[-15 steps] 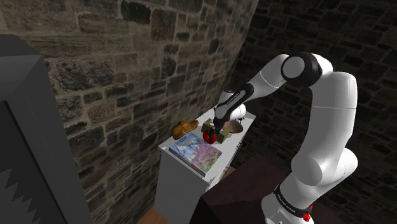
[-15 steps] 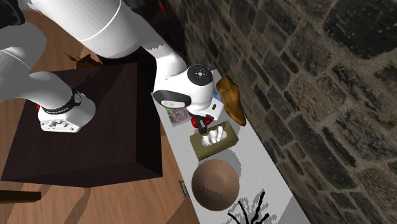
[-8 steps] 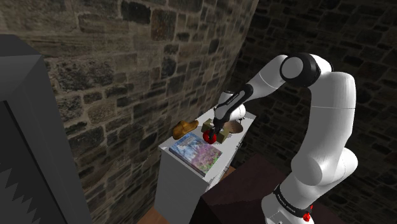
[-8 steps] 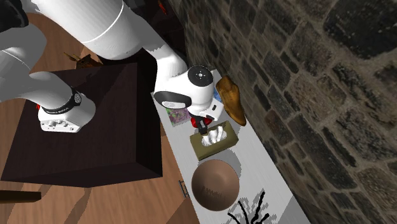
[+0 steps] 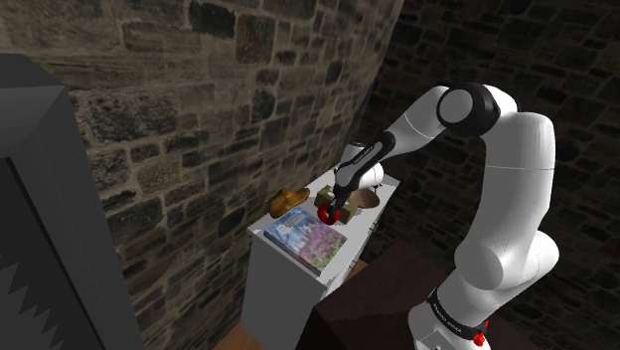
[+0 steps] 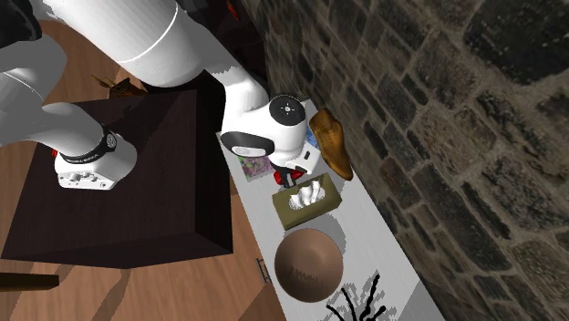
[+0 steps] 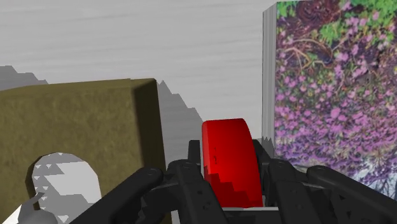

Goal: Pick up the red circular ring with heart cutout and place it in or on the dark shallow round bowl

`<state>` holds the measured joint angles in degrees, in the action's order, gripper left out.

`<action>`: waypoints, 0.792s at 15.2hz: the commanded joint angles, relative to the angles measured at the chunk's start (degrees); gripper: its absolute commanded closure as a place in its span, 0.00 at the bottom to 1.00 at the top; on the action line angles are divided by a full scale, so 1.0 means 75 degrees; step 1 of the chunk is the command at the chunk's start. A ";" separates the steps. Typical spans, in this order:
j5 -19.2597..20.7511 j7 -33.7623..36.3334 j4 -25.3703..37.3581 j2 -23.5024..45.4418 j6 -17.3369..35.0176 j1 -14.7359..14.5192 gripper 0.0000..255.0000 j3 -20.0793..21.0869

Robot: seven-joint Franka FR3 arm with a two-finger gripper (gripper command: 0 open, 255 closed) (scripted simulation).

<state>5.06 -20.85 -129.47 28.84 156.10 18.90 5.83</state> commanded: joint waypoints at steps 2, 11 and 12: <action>0.0001 0.0030 -0.0034 -0.0013 0.0005 -0.0013 1.00 -0.0011; -0.0173 -0.0087 -0.0225 -0.0932 -0.0721 0.0106 1.00 0.0145; -0.0195 -0.0101 -0.0238 -0.1031 -0.0807 0.0117 1.00 0.0160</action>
<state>3.77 -21.47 -131.14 21.91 150.73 19.67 6.91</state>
